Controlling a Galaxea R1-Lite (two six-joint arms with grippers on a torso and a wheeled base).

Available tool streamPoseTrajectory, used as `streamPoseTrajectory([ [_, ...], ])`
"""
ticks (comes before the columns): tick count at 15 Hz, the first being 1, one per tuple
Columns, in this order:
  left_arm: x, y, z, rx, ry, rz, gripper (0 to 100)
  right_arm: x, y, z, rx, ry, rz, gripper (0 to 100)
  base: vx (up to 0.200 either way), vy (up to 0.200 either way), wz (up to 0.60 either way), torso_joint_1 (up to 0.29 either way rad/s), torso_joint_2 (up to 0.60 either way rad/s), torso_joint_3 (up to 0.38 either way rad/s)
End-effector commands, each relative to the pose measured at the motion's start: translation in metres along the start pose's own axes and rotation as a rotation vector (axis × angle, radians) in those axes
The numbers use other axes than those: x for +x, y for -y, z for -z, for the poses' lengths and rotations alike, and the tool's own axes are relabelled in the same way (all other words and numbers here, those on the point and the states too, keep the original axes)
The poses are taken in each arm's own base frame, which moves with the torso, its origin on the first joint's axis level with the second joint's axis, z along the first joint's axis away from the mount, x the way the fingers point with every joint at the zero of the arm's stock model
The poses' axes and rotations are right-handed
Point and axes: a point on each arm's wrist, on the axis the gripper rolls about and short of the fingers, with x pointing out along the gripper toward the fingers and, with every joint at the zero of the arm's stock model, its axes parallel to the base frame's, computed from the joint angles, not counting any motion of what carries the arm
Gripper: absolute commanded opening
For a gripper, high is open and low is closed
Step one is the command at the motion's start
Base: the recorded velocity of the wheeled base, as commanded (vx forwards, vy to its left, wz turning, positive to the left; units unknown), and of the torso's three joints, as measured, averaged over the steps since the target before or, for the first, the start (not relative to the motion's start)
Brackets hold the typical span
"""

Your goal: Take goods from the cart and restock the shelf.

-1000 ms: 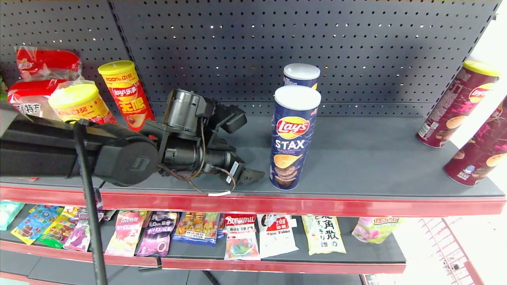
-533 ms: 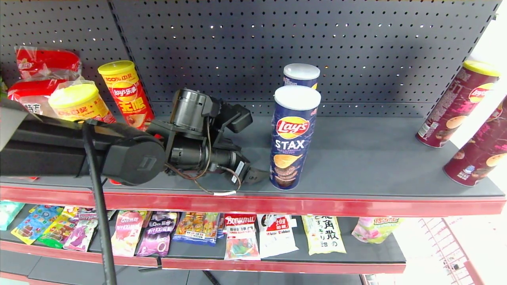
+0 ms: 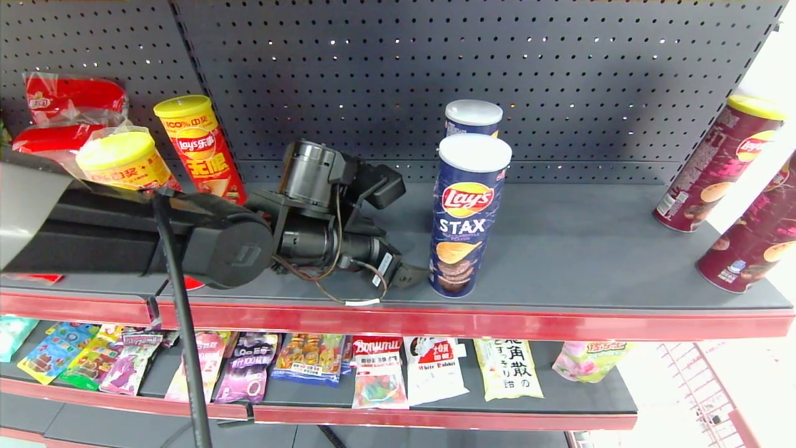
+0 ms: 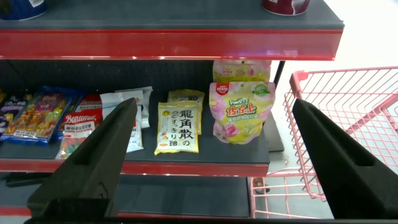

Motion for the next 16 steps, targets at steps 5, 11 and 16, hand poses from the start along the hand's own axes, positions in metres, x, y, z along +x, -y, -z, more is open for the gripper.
streamPoseTrajectory([
  [5,0.003,-0.001,-0.001,0.000,0.001,0.000,100,0.000,0.000,0.000,0.000,-0.001,0.000,100,0.000,0.000,0.00,0.000,0.00,0.000],
  [11,0.003,-0.001,-0.002,0.001,0.005,-0.002,100,0.000,0.000,0.000,0.000,-0.001,0.000,100,0.000,0.000,0.00,0.000,0.00,0.000],
  [16,-0.084,0.014,-0.019,0.007,0.073,-0.037,100,0.000,0.000,0.000,0.000,-0.001,0.000,100,0.000,0.000,0.00,0.000,0.00,0.000],
])
